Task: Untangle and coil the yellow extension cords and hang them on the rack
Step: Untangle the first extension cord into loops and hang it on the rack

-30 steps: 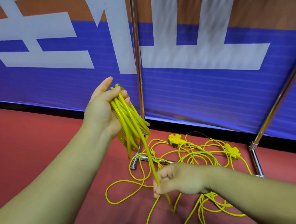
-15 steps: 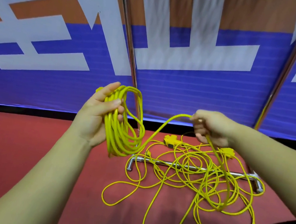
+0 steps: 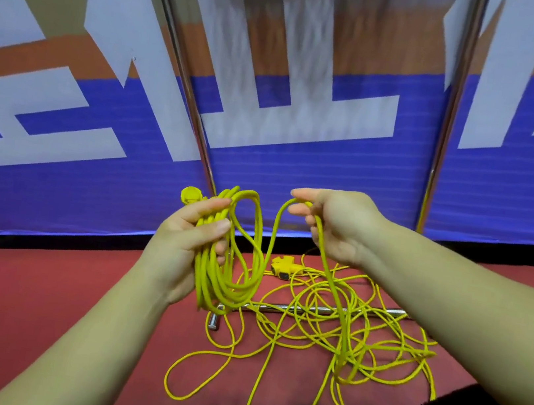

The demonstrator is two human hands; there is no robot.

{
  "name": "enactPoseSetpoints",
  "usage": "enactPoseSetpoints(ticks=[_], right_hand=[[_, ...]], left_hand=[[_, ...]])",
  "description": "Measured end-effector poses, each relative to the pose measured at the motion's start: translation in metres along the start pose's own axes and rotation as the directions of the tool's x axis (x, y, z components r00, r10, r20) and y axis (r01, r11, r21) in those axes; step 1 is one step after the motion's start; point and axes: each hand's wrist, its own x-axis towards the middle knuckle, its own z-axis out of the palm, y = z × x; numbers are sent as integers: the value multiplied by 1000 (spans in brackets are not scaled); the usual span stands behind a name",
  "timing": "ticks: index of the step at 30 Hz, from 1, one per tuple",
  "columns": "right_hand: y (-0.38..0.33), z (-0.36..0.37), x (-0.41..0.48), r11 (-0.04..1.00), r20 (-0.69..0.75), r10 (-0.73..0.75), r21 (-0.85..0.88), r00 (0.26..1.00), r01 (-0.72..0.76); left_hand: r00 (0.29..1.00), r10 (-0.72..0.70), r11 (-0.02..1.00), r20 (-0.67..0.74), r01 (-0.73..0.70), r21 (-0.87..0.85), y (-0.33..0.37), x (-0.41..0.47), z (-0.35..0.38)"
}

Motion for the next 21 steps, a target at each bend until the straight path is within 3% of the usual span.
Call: enactPoseSetpoints(ticks=[2,4,7,11,16,21], right_hand=[[-4,-1,0,981,36,-42,-188,998,48],[-8,-8,-3,894,151,-4,-443,989,71],[-13,-24,-4,849,222,106,-527,969,28],[-13,-34,-1,901,169,139,-431,976,-53],[-18,-28,1,993,93,109,-49,990,-105],[-20,-21,-1,968,77,90,227,993,-105]], left_hand=[[1000,0,1000,11,0,12,2,-3,8],[1000,-10,1000,14,9,29,4,-5,11],[1000,-23,998,16,22,52,2,-5,12],[1000,-19,998,8,18,60,0,-5,16],[999,-21,995,43,16,97,-7,-5,26],[996,-42,995,74,36,88,-17,-4,38]])
